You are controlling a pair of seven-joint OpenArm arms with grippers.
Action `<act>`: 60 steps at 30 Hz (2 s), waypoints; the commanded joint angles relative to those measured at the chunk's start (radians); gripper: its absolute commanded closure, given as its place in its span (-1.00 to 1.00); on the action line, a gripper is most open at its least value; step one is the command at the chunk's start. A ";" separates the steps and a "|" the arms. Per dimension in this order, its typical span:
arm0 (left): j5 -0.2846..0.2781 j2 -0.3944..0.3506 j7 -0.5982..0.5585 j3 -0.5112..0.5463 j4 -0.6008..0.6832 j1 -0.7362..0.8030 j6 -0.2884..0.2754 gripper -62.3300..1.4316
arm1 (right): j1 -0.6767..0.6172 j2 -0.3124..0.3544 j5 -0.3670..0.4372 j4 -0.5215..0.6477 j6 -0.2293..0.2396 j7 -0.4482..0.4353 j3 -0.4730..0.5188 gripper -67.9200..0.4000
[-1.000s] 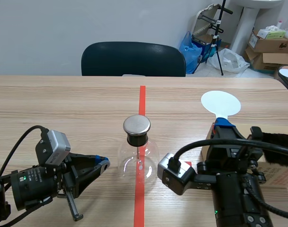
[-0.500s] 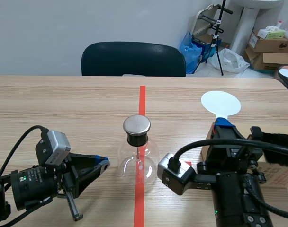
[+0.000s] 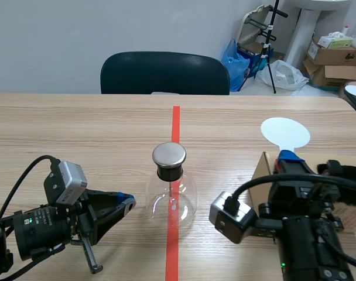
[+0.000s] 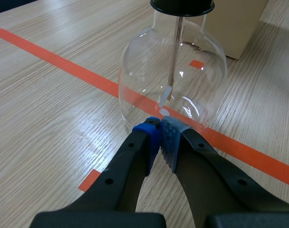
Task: Do the electroscope experiment
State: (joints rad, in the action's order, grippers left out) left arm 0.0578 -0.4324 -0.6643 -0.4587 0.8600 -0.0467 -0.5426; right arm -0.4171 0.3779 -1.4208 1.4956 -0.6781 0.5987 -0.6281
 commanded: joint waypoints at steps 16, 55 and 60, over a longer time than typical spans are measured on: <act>-0.008 -0.022 -0.043 0.024 0.036 0.017 -0.002 0.86 | -0.214 -0.145 0.138 0.035 -0.105 -0.539 0.455 0.96; 0.278 -0.142 -0.441 0.590 0.759 0.819 -0.153 0.80 | -0.128 -0.306 0.417 -0.228 -0.105 -1.331 0.990 0.96; 0.275 -0.142 -0.446 0.596 0.759 0.819 -0.153 -0.88 | -0.119 -0.306 0.395 -0.275 -0.105 -1.346 0.990 0.96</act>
State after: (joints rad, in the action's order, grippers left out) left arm 0.3466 -0.5819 -1.0916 0.1326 1.6180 0.7731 -0.6941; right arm -0.5430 0.0608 -1.0321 1.2102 -0.7250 -0.7437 0.3561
